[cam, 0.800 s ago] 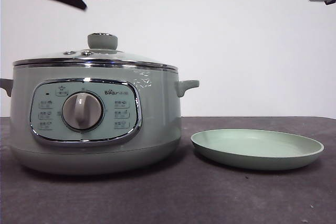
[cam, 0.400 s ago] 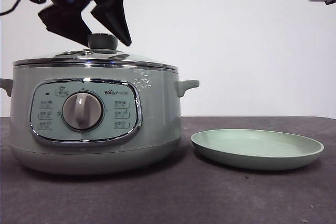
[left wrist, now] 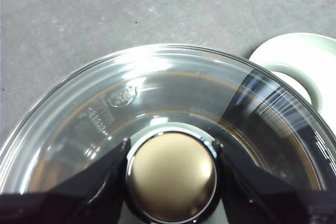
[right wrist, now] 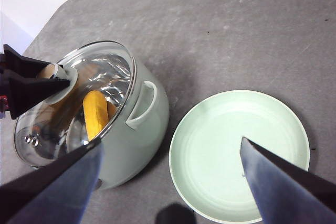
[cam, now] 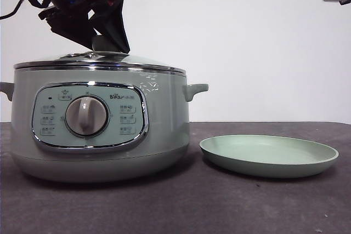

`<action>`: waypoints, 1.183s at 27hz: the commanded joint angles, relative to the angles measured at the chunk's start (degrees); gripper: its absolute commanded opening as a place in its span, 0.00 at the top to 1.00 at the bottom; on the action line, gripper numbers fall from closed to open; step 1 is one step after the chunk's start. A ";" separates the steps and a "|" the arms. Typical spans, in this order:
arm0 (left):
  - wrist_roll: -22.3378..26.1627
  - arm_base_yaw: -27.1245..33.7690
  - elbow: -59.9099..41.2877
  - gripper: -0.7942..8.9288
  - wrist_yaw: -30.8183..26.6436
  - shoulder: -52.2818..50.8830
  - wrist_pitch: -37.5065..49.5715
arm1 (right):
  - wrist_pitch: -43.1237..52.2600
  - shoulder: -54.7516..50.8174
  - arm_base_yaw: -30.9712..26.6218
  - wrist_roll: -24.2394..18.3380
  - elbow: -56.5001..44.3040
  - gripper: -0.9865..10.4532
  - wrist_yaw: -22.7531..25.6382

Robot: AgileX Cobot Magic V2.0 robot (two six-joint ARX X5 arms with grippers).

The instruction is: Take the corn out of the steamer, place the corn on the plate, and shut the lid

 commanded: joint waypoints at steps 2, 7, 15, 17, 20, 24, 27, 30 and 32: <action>0.79 -0.15 2.40 0.93 -0.83 0.33 0.42 | 0.33 0.09 0.42 0.33 0.00 0.53 -0.09; 0.83 -0.13 8.28 0.93 -1.18 0.31 -1.46 | 1.64 1.18 3.41 0.13 0.11 0.53 -0.07; 2.01 -0.13 19.43 0.93 -1.42 -0.46 -8.79 | 2.03 11.32 12.17 -1.03 6.78 0.53 0.20; 2.10 -0.13 21.03 0.93 -3.04 -1.51 -9.68 | 1.99 15.08 14.71 -1.49 9.62 0.53 0.33; 2.16 -0.13 22.58 0.93 -6.56 -3.58 -10.82 | 1.86 20.90 18.05 -2.84 14.19 0.53 0.31; 2.40 -0.02 23.02 0.93 -11.58 -8.72 -12.48 | 0.20 30.56 23.52 -4.87 22.23 0.53 0.46; 2.82 0.31 23.02 0.93 -18.32 -14.40 -14.47 | -2.27 39.43 27.71 -7.80 29.86 0.53 2.54; 3.85 0.31 23.02 0.93 -25.33 -19.78 -16.72 | -6.43 47.84 31.85 -11.43 38.29 0.53 6.95; 3.87 0.28 23.02 0.93 -28.65 -22.80 -18.47 | -10.60 53.90 34.05 -13.09 44.52 0.53 9.44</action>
